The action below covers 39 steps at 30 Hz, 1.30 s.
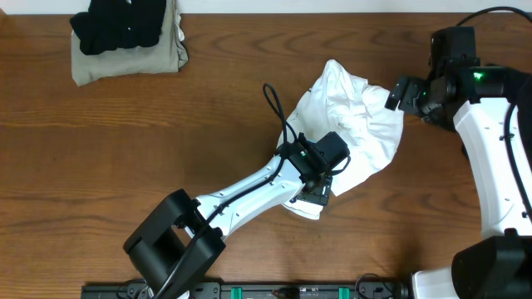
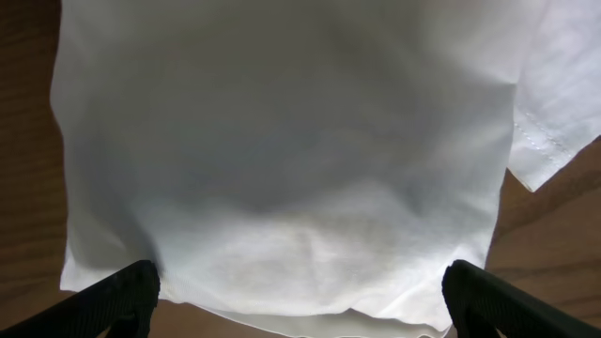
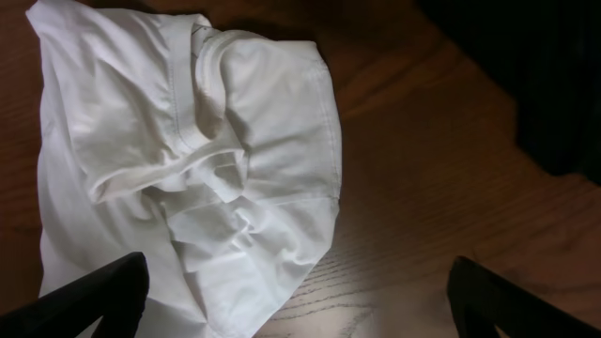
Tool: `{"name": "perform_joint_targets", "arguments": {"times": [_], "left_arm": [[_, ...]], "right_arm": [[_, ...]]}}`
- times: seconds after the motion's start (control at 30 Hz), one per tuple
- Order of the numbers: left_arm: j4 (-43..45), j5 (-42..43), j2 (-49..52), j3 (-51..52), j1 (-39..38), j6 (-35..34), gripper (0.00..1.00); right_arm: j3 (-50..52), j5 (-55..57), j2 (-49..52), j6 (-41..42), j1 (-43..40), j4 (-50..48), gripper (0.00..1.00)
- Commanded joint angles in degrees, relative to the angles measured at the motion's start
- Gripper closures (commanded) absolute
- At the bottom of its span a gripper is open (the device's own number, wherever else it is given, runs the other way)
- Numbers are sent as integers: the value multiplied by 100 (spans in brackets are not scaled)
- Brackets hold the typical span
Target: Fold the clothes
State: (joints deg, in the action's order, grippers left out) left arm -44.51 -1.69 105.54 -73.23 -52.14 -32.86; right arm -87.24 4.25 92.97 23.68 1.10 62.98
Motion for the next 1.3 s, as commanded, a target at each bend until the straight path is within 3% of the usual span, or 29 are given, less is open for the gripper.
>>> {"name": "perform_joint_targets", "arguments": {"times": [0.0, 0.3, 0.77, 0.93, 1.27], "left_arm": [[-11, -7, -42, 4, 4, -46, 2], [4, 7, -42, 4, 4, -50, 2], [483, 894, -42, 4, -105, -133, 2], [468, 640, -42, 4, -380, -129, 2], [177, -691, -39, 4, -994, -205, 2]], "right_arm": [[37, -22, 17, 72, -31, 0, 1], [37, -20, 17, 70, -31, 7, 1], [179, 22, 17, 24, -31, -98, 1], [302, 22, 26, 26, -35, -262, 1], [302, 22, 26, 2, -35, -321, 1]]}}
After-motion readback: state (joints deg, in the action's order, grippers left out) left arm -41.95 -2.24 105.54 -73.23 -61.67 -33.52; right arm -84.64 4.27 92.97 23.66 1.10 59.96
